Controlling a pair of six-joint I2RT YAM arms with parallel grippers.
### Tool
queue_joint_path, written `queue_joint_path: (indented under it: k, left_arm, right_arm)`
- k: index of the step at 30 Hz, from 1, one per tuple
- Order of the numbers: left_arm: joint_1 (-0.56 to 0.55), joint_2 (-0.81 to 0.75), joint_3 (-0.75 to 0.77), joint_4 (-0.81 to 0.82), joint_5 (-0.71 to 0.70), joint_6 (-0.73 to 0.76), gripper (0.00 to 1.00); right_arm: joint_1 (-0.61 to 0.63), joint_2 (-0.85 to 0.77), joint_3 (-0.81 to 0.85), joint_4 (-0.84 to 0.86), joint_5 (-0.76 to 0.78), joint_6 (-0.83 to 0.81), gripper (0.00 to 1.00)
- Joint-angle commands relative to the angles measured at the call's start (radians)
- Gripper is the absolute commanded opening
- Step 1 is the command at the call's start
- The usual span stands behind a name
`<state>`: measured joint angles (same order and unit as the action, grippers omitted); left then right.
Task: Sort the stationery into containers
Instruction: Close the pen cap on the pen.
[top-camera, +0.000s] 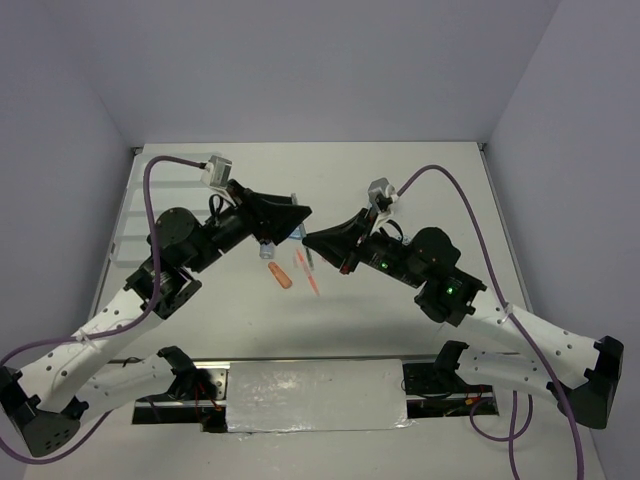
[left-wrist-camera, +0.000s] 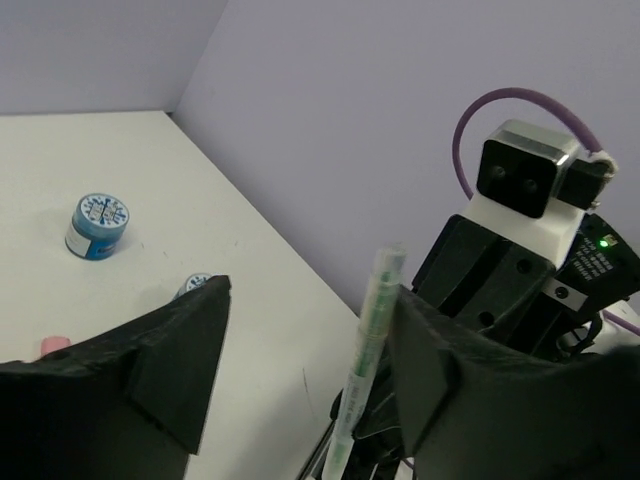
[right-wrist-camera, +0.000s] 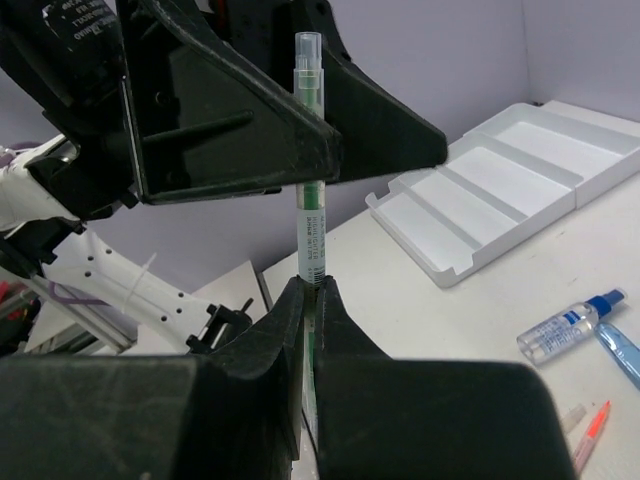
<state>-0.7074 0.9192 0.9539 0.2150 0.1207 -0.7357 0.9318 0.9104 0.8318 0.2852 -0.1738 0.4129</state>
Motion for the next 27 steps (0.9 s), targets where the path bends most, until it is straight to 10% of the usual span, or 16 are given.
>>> queue_joint_path:
  k: [1,14,22,27]
  left_arm:
    - [-0.001,-0.028,0.065,0.004,-0.007,0.05,0.72]
    - [-0.001,-0.002,0.043,0.021,0.112,0.064,0.62]
    - [-0.001,0.015,0.057,0.014,0.129,0.076,0.07]
    - [-0.001,0.009,0.059,0.027,0.168,0.097,0.0]
  right_arm:
    - [0.002,-0.004,0.05,0.048,-0.003,-0.026,0.0]
    - [0.004,0.024,0.098,0.029,0.047,-0.014,0.0]
    - [0.004,0.038,0.105,0.028,0.02,-0.013,0.0]
    - [0.004,0.048,0.095,0.022,-0.074,-0.043,0.07]
